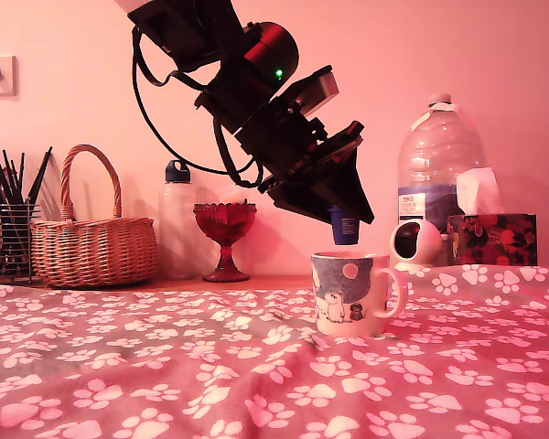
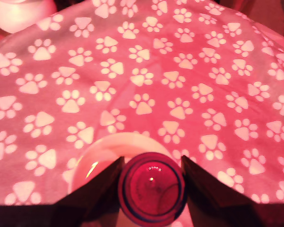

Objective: Pick the coffee capsule and then drop it inside the coffee cup in front of you

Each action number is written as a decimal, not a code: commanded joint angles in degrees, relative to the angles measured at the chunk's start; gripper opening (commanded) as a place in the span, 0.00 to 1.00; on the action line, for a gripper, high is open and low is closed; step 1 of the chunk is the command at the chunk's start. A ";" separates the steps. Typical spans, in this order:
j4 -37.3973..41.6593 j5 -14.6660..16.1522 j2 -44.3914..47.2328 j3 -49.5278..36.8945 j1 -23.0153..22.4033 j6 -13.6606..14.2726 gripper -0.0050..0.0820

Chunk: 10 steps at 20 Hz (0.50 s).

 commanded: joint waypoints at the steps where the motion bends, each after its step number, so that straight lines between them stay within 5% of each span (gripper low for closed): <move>1: 0.15 -0.02 1.88 0.81 -0.13 0.44 0.40; 10: -0.90 -2.14 1.88 0.81 0.79 0.46 0.40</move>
